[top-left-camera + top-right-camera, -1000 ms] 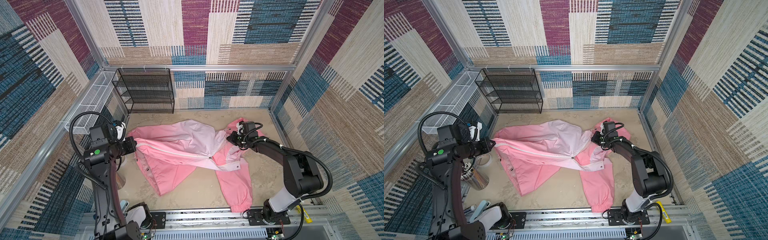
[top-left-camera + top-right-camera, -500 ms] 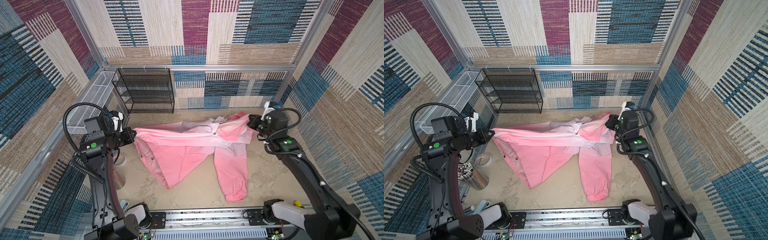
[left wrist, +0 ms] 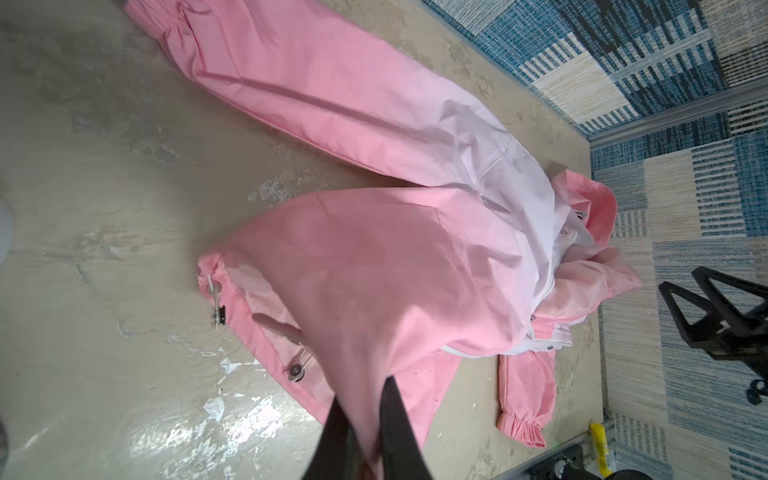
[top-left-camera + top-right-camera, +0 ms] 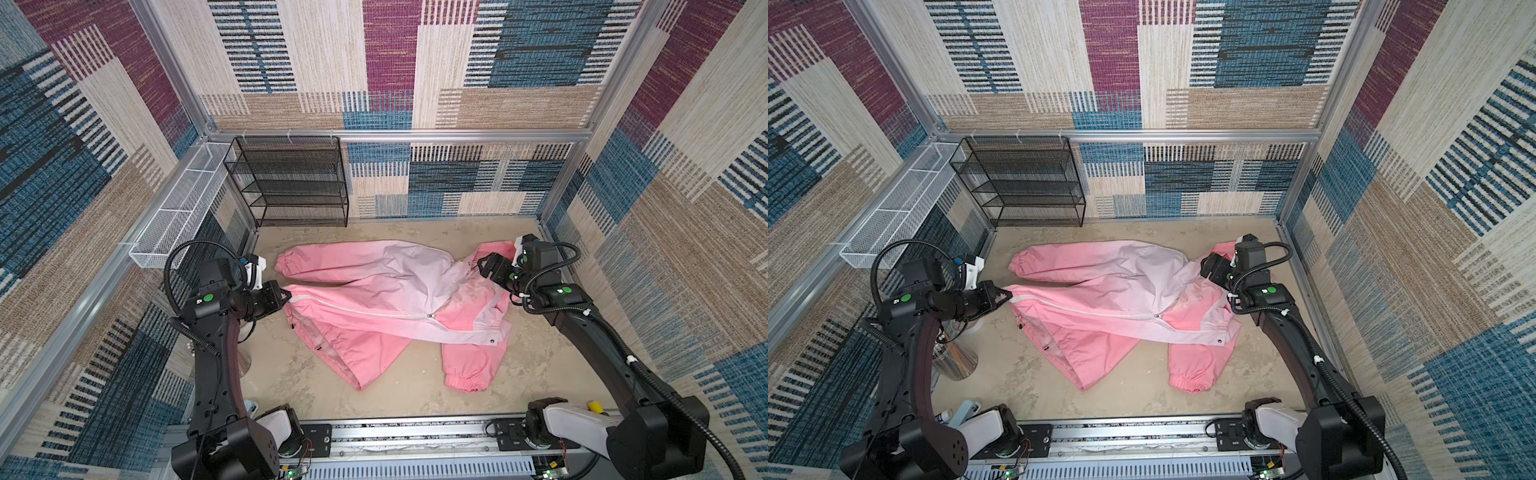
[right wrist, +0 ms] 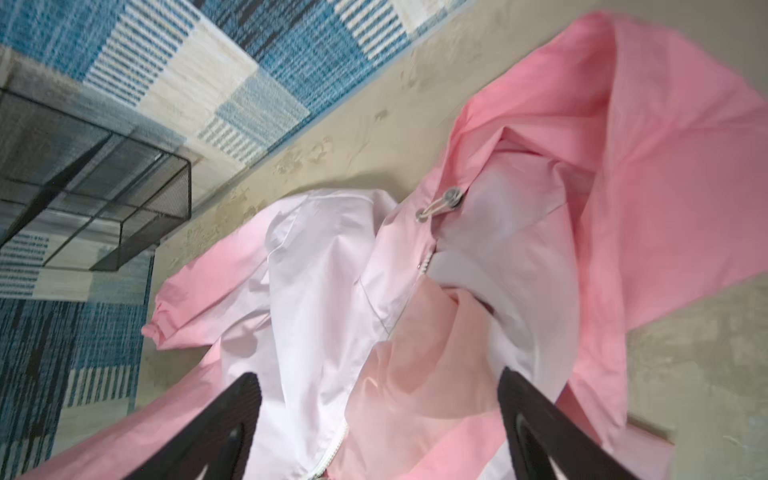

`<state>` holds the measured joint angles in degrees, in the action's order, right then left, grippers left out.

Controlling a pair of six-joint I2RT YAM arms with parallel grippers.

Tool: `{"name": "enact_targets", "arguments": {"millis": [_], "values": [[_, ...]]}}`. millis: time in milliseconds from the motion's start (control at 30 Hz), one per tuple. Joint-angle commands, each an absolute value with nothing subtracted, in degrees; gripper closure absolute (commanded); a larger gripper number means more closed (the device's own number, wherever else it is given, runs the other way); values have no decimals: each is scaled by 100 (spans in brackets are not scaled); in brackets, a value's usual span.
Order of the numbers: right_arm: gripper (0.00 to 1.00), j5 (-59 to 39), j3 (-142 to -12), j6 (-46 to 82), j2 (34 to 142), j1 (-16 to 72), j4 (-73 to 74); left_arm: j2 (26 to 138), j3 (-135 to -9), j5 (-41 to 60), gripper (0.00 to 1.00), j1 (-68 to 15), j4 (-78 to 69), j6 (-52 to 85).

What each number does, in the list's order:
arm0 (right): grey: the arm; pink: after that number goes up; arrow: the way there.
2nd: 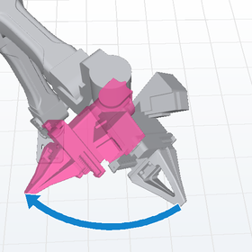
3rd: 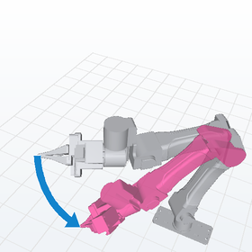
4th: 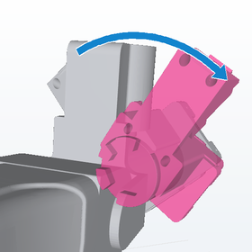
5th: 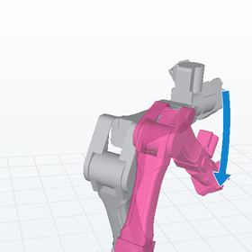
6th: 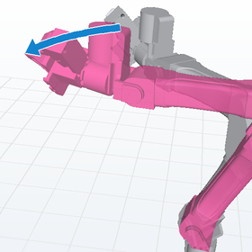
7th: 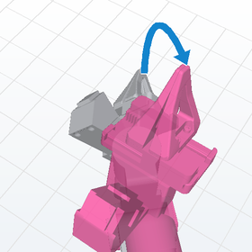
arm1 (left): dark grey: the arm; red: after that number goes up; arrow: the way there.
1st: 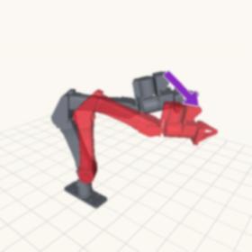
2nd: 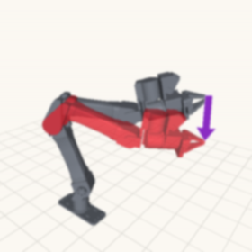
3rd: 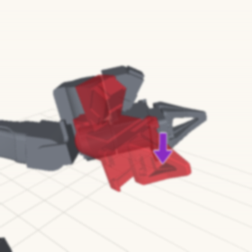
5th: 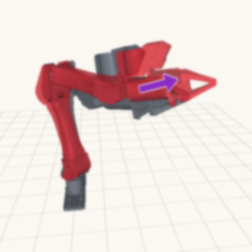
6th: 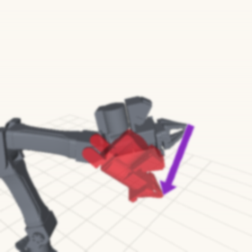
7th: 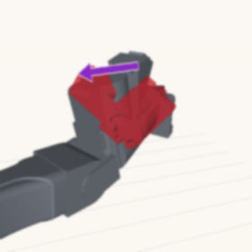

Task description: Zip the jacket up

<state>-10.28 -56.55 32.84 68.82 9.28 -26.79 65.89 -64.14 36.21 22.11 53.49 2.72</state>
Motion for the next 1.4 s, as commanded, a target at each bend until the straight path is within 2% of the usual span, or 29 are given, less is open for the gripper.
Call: {"name": "enact_targets", "arguments": {"millis": [0,67,133,167,233,267,300,500,633,767,867,967,1133,1233,1367], "values": [[14,-2180,-5821,2955,7108,1098,-3126,6533,-6350,3726,100,2211,5162,185],[13,-2849,-5724,3020,7159,1238,-2901,6489,-6425,3602,100,2215,5188,158],[17,-3477,-5400,3287,7224,1351,-2372,6503,-6561,3594,100,2221,5244,179],[28,-3469,-5227,3391,7291,1429,-2220,6513,-6633,3627,100,2224,5260,209],[69,-3293,-4724,3630,7410,1469,-1769,6507,-6750,3720,100,2224,5246,324],[85,-3272,-4331,3752,7474,1468,-1336,6497,-6797,3773,100,2232,5223,402],[91,-3282,-4082,3836,7577,1470,-1028,6467,-6834,3826,100,2237,5184,493],[96,-3279,-3725,3962,8828,1371,279,6252,-7127,4559,100,2335,4793,1360],[100,-2791,-4301,4029,9618,1089,282,6037,-7332,4713,100,2354,4933,1578],[100,-2594,-4454,4388,9822,816,479,5796,-7029,4942,100,2364,4362,2041],[97,-2704,-4504,4320,9579,760,497,5757,-6864,4957,100,2382,4169,2167],[86,-2968,-4495,3957,8913,806,199,5757,-6640,5042,100,2399,3910,2357],[72,-2681,-4749,3239,7971,1274,-1262,5740,-6416,5012,100,2399,3800,2321],[56,-2942,-4650,3125,7815,1580,-1293,5745,-6506,4924,100,2399,4021,2134],[44,-3140,-4518,3051,8041,1747,-996,5773,-6583,4887,100,2395,4140,2039]]}}
